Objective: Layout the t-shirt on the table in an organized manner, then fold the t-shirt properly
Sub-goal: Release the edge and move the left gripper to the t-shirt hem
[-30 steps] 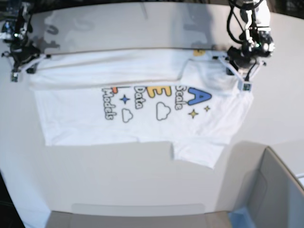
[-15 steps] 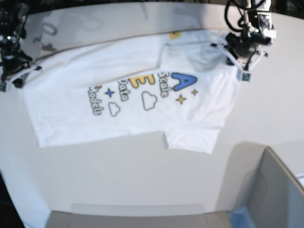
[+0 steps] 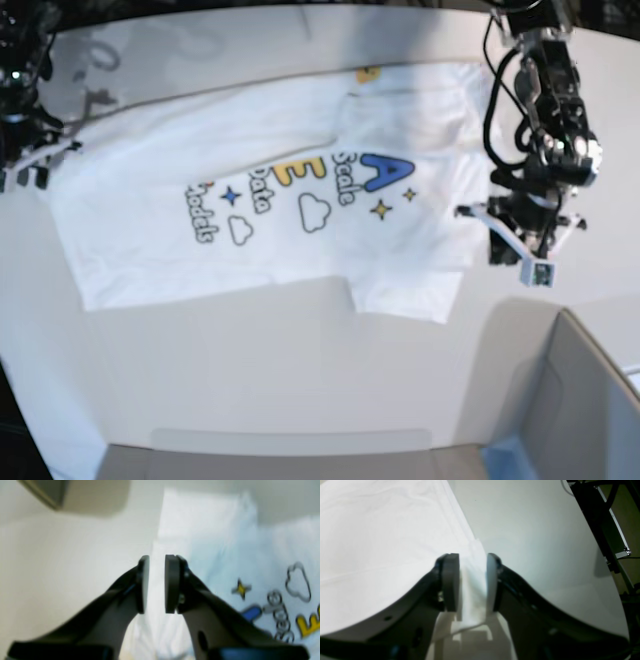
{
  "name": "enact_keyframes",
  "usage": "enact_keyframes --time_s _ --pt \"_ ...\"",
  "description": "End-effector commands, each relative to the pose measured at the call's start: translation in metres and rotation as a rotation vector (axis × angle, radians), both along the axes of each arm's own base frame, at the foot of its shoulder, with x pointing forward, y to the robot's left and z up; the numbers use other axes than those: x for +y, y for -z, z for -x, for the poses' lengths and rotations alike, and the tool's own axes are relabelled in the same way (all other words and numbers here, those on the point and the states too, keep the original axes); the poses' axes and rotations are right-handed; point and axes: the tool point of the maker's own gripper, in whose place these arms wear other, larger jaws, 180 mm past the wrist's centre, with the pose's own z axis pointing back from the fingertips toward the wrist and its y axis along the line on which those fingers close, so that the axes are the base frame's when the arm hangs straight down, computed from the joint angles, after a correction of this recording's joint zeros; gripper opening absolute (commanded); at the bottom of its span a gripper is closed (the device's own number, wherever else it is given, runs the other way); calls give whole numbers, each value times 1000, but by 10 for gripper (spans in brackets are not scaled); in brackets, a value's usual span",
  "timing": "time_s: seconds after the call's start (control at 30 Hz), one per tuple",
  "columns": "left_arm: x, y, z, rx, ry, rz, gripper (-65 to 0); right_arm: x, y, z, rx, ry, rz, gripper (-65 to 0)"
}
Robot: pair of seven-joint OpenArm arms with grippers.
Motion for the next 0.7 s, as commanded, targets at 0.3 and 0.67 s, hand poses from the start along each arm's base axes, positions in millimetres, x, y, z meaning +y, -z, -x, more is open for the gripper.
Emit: enact_keyframes --time_s 0.3,0.67 --pt "-36 19 -81 3 104 34 -474 10 -9 -5 -66 9 -19 -428" --pt "-47 76 -139 95 150 -13 -473 9 -9 -5 -61 9 -16 -428"
